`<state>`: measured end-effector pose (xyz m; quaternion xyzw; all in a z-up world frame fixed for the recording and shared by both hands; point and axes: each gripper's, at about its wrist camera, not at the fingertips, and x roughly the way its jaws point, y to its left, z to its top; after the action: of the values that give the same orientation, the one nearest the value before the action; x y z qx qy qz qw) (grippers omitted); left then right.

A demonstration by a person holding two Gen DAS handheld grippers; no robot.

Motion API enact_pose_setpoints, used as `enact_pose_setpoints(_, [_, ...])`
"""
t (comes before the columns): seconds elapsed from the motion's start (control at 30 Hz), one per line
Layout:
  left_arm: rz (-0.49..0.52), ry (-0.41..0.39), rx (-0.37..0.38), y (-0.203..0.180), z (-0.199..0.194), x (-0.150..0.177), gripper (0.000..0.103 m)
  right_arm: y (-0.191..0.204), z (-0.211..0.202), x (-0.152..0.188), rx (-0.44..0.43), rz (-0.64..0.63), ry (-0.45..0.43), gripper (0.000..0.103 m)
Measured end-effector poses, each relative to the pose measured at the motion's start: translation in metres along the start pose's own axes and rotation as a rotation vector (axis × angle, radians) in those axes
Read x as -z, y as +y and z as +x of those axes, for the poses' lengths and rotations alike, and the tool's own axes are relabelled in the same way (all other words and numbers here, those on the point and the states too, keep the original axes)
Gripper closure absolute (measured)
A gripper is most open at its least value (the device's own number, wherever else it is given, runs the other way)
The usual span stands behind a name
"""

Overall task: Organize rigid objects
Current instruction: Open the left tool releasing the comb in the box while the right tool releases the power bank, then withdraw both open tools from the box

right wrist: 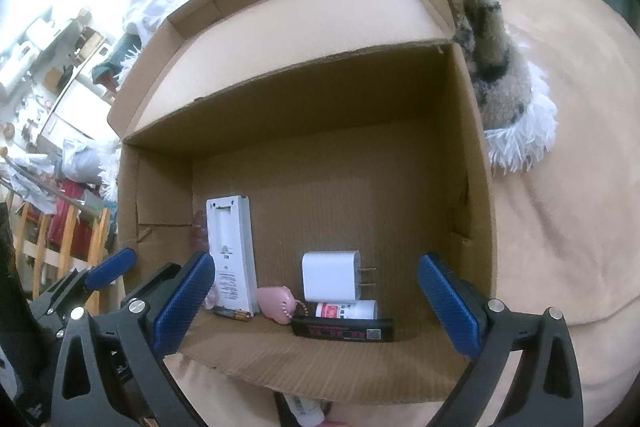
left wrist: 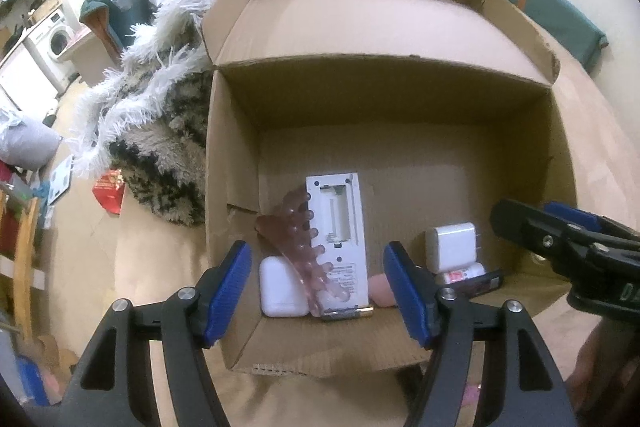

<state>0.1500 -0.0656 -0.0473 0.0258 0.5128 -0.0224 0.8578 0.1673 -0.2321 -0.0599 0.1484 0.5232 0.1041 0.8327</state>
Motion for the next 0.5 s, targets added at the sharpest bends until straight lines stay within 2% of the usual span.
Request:
enact_pose_setpoints(0.2, [0.001,-0.033,-0.012,0.006,-0.019,0.004,0.037,0.004,-0.009,0.007,-0.005,-0.007,-0.001,0.0])
enact_pose_setpoints(0.33, [0.003,-0.018,-0.003,0.01,-0.032,0.011,0.037,0.004,-0.02,0.016,-0.003,-0.006,-0.007,0.0])
enact_pose_setpoints(0.43, [-0.011,-0.016,-0.037,0.019,-0.039,0.016,0.037,0.005,-0.028,0.023,-0.005,-0.012,-0.007,0.0])
enact_pose_setpoints(0.5, [-0.031,-0.009,-0.03,0.024,-0.045,0.023,0.037,0.007,-0.034,0.03,-0.01,-0.02,-0.009,0.0])
